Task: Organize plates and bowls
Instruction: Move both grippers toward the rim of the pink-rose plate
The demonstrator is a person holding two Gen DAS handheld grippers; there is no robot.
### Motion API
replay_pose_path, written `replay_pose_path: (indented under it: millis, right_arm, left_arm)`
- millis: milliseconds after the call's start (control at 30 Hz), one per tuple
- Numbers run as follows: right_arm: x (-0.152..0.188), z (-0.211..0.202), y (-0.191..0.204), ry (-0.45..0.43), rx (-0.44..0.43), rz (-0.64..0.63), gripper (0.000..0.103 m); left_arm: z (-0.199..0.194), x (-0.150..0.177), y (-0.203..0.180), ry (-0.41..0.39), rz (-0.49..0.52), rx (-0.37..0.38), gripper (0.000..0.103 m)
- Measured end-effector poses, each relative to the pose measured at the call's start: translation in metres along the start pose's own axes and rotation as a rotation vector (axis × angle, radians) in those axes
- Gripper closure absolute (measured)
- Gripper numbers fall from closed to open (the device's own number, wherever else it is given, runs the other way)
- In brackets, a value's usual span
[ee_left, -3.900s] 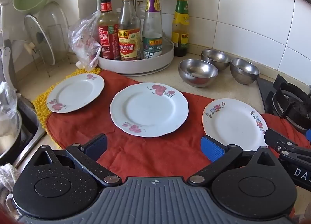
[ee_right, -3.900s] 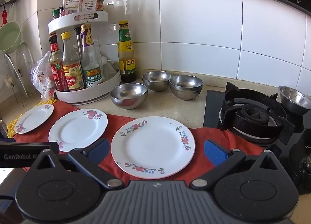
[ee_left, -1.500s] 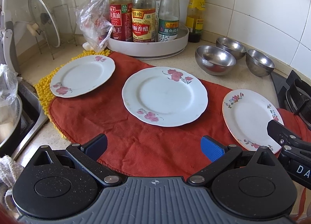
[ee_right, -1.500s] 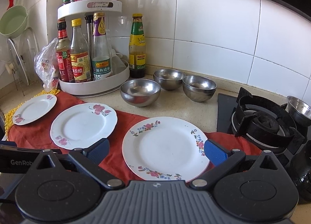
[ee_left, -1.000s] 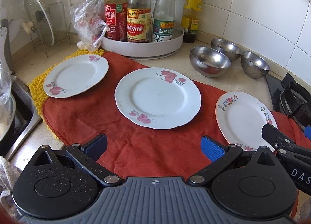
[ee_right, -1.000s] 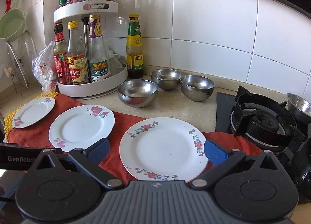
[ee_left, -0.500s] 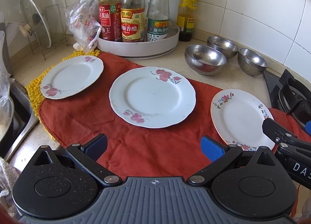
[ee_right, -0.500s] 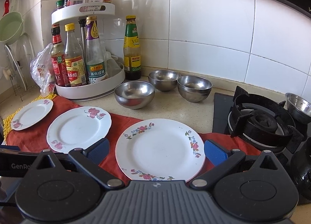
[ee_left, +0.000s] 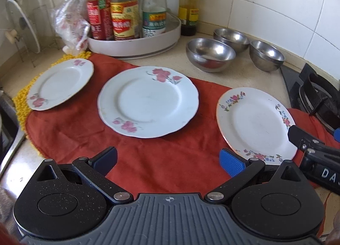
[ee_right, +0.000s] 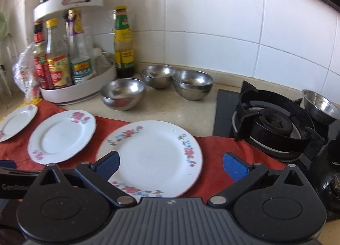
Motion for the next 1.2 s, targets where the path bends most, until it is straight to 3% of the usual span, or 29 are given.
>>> replay_pose_path:
  millis: [233,400,600,800,933,1200]
  right_arm:
    - [0.005,0.042,-0.032,0.066,0.06,0.02,0.0]
    - [0.01,0.071,-0.039,0.127,0.034,0.016,0.004]
    - [0.02,0.095,-0.048,0.213,-0.039,0.082,0.023]
    - [0.018,0.096,-0.047,0.207,-0.124,0.063,0.03]
    - [0.015,0.098,-0.042,0.206,-0.217,0.076,0.045]
    - [0.016,0.101,-0.045,0.239,-0.281,0.1,0.049]
  left_arm:
    - [0.04,-0.003,-0.033,0.051,0.07,0.067,0.0]
    - [0.068,-0.005,-0.051,0.099,0.096,0.111,0.0]
    - [0.083,-0.006,-0.07,0.129,0.136,0.195,0.001]
    - [0.09,0.0,-0.077,0.177,0.142,0.27,0.001]
    - [0.098,-0.005,-0.085,0.173,0.154,0.295,0.002]
    - [0.103,-0.008,-0.102,0.16,0.228,0.336,0.005]
Point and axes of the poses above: each gripper's, at about its wrist camera, not at the fingertips, and z roughly the way its jaws point, y to its left, x to its underside, the point moved 5 cm from there along z, roughly the way its jaws point, and after that the axes turned 12 degrees about -y, right-handed, at the moved point
